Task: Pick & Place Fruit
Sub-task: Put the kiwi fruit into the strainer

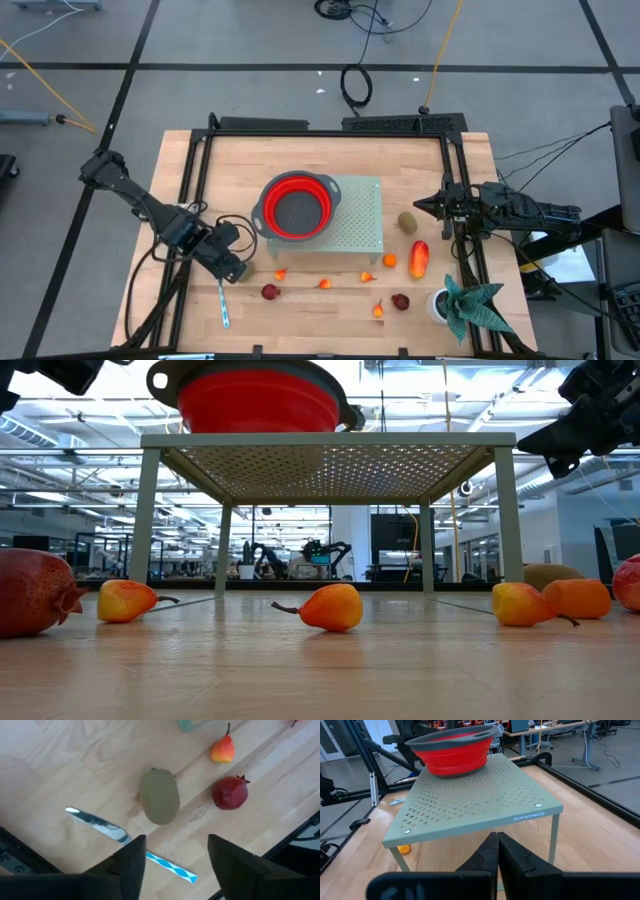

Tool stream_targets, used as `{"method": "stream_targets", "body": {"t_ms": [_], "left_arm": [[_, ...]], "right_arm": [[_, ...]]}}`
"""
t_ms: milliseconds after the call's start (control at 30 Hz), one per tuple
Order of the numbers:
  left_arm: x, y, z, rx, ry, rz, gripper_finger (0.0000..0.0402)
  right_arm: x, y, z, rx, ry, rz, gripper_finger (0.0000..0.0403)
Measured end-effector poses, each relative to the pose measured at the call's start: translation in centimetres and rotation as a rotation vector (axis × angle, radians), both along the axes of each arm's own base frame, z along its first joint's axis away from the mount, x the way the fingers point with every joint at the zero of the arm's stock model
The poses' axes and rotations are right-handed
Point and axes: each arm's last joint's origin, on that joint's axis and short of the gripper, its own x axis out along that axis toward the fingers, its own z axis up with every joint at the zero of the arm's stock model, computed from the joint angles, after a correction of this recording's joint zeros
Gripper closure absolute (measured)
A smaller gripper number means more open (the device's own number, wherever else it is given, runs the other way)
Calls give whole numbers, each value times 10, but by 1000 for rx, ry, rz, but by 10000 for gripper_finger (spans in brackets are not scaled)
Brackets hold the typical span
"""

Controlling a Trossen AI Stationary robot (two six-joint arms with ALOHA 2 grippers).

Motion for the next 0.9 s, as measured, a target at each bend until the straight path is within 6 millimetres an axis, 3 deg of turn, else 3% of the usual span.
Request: {"method": "stream_targets", "body": {"t_ms": [200, 600, 900], "left_arm": [[-4, -5, 0, 9, -6, -26, 157], [-7, -16, 0, 62, -81, -74, 156], [3, -36, -24, 188, -45, -129, 156]], "right_arm": [[0, 0, 0, 0, 0, 0, 403], [0, 0, 0, 0, 0, 0, 403], [0, 0, 0, 0, 0, 0, 403]]}}
